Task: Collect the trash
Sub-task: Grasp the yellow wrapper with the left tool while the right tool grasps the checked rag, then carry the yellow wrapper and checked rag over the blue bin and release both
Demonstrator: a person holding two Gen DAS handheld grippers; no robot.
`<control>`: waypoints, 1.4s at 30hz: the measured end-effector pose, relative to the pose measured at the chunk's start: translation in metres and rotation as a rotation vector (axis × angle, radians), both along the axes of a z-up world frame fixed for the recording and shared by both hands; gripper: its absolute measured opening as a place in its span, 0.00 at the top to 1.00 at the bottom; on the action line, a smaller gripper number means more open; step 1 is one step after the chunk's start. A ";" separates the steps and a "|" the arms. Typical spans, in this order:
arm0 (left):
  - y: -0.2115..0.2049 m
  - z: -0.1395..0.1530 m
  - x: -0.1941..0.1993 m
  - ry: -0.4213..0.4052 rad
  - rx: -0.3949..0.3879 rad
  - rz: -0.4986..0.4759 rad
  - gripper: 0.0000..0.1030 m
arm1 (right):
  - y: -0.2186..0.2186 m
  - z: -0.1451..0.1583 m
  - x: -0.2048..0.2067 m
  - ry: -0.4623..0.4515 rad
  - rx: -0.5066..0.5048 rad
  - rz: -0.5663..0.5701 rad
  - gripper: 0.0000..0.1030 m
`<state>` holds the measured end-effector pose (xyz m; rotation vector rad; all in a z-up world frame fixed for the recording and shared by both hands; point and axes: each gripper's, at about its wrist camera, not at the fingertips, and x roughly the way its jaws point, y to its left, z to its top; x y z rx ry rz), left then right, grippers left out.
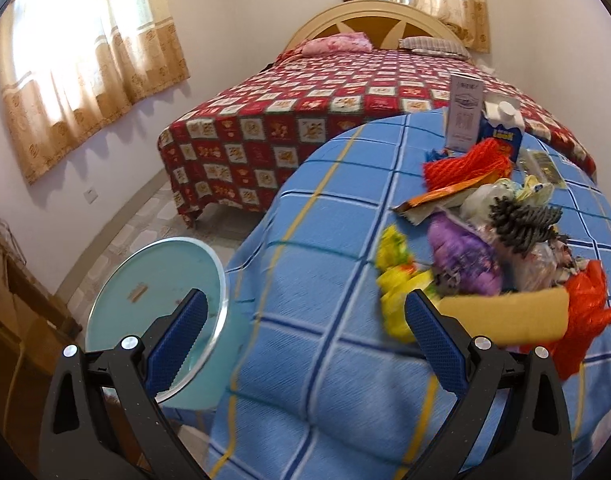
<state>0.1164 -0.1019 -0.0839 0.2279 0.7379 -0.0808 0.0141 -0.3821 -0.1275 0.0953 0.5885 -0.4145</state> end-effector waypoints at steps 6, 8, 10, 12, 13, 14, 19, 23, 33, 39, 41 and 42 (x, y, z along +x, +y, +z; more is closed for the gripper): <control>-0.018 -0.025 0.014 0.068 -0.001 -0.016 0.07 | -0.005 -0.006 0.005 -0.003 0.016 0.014 0.05; -0.018 -0.028 0.013 0.073 -0.011 -0.022 0.14 | -0.004 -0.008 0.007 0.000 0.021 0.024 0.05; -0.018 -0.027 0.014 0.086 -0.046 -0.051 0.35 | -0.003 -0.010 0.009 0.002 0.030 0.036 0.05; -0.021 -0.025 0.014 0.109 -0.081 -0.094 0.52 | -0.002 -0.011 0.011 0.006 0.036 0.051 0.05; -0.023 -0.024 0.013 0.118 -0.092 -0.117 0.67 | -0.001 -0.010 0.013 0.007 0.036 0.055 0.05; -0.025 -0.024 0.013 0.125 -0.105 -0.133 0.84 | 0.000 -0.010 0.014 0.007 0.038 0.059 0.05; -0.025 -0.017 0.009 0.107 -0.102 -0.143 0.91 | 0.002 -0.006 0.015 0.001 0.029 0.063 0.05; -0.017 -0.004 0.005 0.059 -0.087 -0.134 0.91 | 0.001 -0.004 0.020 0.001 0.031 0.061 0.05; 0.015 0.019 -0.013 -0.043 -0.023 -0.099 0.91 | 0.008 -0.016 0.053 0.102 0.068 0.144 0.18; 0.031 0.009 -0.016 -0.018 0.006 -0.083 0.91 | 0.010 -0.028 0.068 0.195 0.141 0.248 0.63; 0.036 0.006 -0.016 -0.010 0.009 -0.071 0.91 | 0.012 -0.032 0.069 0.209 0.170 0.269 0.78; 0.040 0.006 -0.015 -0.010 0.011 -0.065 0.91 | 0.014 -0.032 0.067 0.204 0.171 0.275 0.83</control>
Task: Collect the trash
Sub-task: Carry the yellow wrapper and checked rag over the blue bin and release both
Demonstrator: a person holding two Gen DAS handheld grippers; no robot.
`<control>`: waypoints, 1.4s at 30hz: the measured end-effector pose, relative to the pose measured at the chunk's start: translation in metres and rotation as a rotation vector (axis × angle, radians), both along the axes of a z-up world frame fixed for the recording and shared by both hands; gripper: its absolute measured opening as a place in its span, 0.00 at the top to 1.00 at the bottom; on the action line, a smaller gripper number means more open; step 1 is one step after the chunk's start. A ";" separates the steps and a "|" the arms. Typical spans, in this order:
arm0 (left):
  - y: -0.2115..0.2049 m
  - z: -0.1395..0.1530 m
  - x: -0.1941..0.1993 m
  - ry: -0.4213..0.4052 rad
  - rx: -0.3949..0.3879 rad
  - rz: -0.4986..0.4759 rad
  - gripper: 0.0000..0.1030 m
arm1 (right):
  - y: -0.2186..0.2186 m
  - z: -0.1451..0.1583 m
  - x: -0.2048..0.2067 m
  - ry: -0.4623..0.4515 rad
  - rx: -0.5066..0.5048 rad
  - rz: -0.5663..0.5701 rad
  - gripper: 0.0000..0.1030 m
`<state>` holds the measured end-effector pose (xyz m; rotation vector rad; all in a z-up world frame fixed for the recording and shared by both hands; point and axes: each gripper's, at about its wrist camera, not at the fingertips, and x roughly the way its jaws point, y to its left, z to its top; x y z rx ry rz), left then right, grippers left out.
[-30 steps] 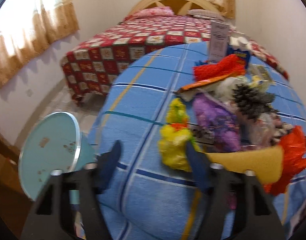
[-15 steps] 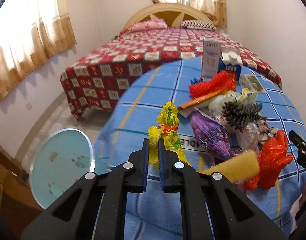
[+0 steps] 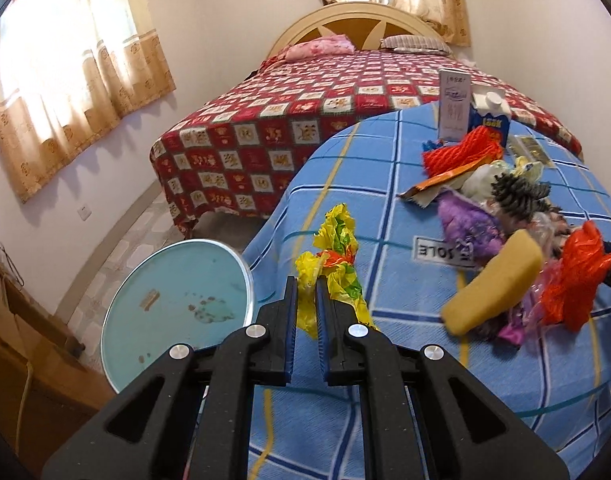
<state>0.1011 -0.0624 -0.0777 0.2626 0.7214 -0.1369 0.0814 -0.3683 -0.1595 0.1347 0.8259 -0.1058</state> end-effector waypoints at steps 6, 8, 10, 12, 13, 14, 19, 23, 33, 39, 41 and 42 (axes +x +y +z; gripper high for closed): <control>0.020 0.004 -0.004 -0.015 0.013 0.033 0.91 | -0.007 0.020 -0.019 -0.088 0.031 -0.043 0.91; 0.028 0.006 -0.005 -0.018 0.017 0.046 0.91 | -0.009 0.030 -0.027 -0.120 0.026 -0.057 0.91; 0.035 0.006 -0.004 -0.017 0.018 0.063 0.91 | -0.012 0.042 -0.034 -0.159 0.029 -0.074 0.91; 0.042 0.007 -0.004 -0.019 0.023 0.076 0.91 | -0.015 0.054 -0.038 -0.190 0.034 -0.084 0.91; 0.045 0.007 -0.005 -0.019 0.026 0.083 0.91 | -0.015 0.054 -0.038 -0.190 0.034 -0.084 0.91; 0.049 0.007 -0.005 -0.018 0.027 0.089 0.91 | -0.015 0.057 -0.038 -0.198 0.034 -0.087 0.91; 0.067 0.008 -0.006 -0.026 0.034 0.120 0.91 | -0.019 0.077 -0.038 -0.237 0.036 -0.105 0.91; 0.080 0.009 -0.006 -0.028 0.034 0.145 0.91 | -0.015 0.087 -0.036 -0.258 0.034 -0.104 0.91; 0.105 0.008 -0.004 -0.023 0.039 0.203 0.91 | 0.046 0.103 -0.003 -0.273 0.046 0.045 0.91; 0.124 0.008 -0.001 -0.019 0.047 0.252 0.91 | 0.089 0.100 0.022 -0.255 0.054 0.132 0.91; 0.130 0.008 0.001 -0.017 0.048 0.269 0.91 | 0.105 0.098 0.031 -0.244 0.054 0.167 0.91; 0.133 0.008 0.001 -0.016 0.050 0.276 0.91 | 0.110 0.097 0.031 -0.242 0.052 0.175 0.91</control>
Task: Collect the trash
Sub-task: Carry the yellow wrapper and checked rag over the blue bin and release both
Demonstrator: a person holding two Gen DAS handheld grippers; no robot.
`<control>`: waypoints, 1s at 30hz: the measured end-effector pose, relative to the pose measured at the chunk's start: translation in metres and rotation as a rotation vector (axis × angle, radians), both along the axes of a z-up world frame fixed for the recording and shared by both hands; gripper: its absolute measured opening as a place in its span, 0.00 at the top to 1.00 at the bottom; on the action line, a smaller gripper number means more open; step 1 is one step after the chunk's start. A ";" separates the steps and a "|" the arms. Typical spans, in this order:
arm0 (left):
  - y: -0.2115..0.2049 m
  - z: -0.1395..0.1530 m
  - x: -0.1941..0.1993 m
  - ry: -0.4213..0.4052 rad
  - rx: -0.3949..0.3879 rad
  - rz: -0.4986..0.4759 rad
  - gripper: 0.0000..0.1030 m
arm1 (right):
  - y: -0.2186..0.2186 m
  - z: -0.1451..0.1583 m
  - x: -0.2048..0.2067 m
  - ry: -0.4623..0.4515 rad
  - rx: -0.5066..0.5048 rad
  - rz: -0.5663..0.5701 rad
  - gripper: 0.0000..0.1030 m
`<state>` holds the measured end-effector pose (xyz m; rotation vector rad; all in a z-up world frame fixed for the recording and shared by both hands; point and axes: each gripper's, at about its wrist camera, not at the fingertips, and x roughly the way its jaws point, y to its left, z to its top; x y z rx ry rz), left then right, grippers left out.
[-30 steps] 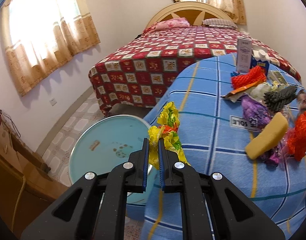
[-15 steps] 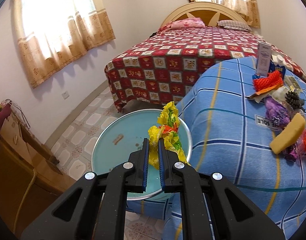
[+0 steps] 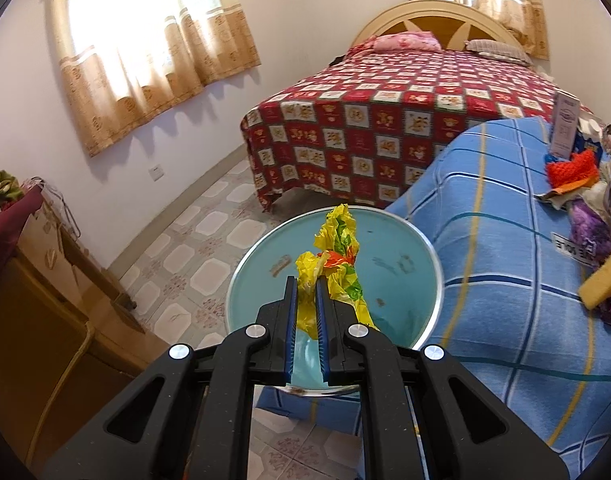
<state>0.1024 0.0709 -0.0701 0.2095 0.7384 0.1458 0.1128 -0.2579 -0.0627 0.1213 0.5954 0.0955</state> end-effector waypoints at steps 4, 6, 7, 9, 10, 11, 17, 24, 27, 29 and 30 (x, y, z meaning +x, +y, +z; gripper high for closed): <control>0.009 -0.001 0.000 0.000 0.008 0.020 0.91 | 0.027 -0.004 0.010 0.013 -0.013 0.051 0.91; 0.013 -0.001 -0.001 0.002 0.019 0.027 0.91 | 0.041 -0.006 0.016 0.019 -0.016 0.074 0.91; 0.015 -0.002 -0.001 0.004 0.026 0.033 0.91 | 0.045 -0.007 0.020 0.022 -0.020 0.083 0.91; 0.019 -0.002 -0.001 0.008 0.028 0.041 0.91 | 0.057 -0.009 0.027 0.025 -0.029 0.103 0.91; 0.020 -0.003 -0.001 0.009 0.028 0.044 0.91 | 0.061 -0.010 0.028 0.026 -0.030 0.112 0.91; 0.022 -0.003 -0.001 0.010 0.028 0.048 0.91 | 0.066 -0.012 0.032 0.028 -0.034 0.123 0.91; 0.034 -0.002 0.001 0.009 0.036 0.076 0.91 | 0.093 -0.016 0.048 0.041 -0.049 0.169 0.91; 0.049 -0.004 0.004 0.019 0.037 0.113 0.91 | 0.122 -0.023 0.061 0.061 -0.068 0.216 0.91; 0.054 -0.006 0.006 0.026 0.034 0.125 0.91 | 0.134 -0.027 0.065 0.070 -0.077 0.234 0.91; 0.056 -0.006 0.007 0.028 0.033 0.132 0.91 | 0.141 -0.031 0.068 0.079 -0.082 0.245 0.91; 0.057 -0.007 0.008 0.030 0.031 0.133 0.91 | 0.144 -0.032 0.070 0.082 -0.085 0.249 0.91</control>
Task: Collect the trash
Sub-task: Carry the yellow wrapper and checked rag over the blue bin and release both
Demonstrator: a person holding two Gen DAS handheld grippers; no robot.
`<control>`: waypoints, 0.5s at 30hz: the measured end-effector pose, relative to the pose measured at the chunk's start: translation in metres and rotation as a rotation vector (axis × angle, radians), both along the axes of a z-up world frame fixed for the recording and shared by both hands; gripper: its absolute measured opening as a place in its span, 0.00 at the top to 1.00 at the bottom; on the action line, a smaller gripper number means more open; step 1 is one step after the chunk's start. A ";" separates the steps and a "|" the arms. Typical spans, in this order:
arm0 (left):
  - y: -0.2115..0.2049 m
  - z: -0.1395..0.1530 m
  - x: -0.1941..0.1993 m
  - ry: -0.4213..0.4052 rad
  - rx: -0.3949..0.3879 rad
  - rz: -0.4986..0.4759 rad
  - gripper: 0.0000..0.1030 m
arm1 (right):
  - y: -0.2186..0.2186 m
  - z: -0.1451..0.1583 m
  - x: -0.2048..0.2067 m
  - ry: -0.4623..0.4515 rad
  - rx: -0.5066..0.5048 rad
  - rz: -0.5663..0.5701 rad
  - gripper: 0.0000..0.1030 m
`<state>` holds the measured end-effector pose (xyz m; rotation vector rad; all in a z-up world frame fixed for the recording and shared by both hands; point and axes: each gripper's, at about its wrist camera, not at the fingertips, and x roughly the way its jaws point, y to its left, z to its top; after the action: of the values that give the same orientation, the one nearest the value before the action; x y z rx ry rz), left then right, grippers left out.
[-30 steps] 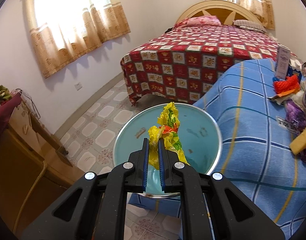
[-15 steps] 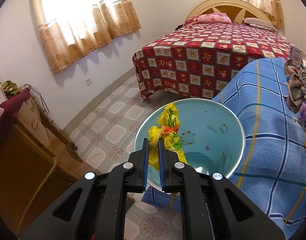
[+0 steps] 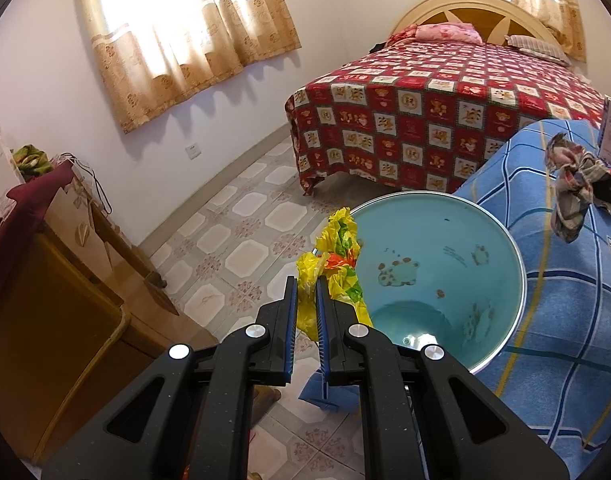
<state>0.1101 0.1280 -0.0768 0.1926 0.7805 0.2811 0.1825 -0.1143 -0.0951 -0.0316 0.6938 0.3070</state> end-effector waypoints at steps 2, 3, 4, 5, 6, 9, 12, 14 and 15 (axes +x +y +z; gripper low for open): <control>0.003 -0.001 0.001 0.003 -0.004 0.003 0.91 | 0.007 -0.003 0.003 0.006 -0.009 0.012 0.91; 0.003 -0.001 0.001 0.004 -0.005 0.004 0.91 | 0.010 -0.004 0.004 0.009 -0.013 0.016 0.91; 0.004 -0.001 0.002 0.004 -0.008 0.006 0.91 | 0.012 -0.005 0.006 0.011 -0.016 0.021 0.91; 0.005 -0.001 0.002 0.005 -0.010 0.006 0.91 | 0.014 -0.006 0.006 0.012 -0.018 0.023 0.91; 0.006 -0.001 0.002 0.005 -0.010 0.009 0.91 | 0.016 -0.006 0.006 0.013 -0.020 0.027 0.91; 0.010 -0.001 0.003 0.006 -0.014 0.015 0.91 | 0.023 -0.009 0.008 0.017 -0.029 0.039 0.91; 0.011 -0.001 0.004 0.005 -0.017 0.021 0.91 | 0.028 -0.012 0.010 0.024 -0.033 0.048 0.91; 0.012 -0.001 0.004 0.005 -0.019 0.023 0.91 | 0.030 -0.013 0.011 0.028 -0.035 0.054 0.91; 0.013 -0.001 0.005 0.004 -0.020 0.024 0.91 | 0.031 -0.015 0.011 0.029 -0.036 0.056 0.91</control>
<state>0.1147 0.1406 -0.0773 0.1648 0.7899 0.2952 0.1933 -0.0837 -0.1096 -0.0807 0.7284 0.3490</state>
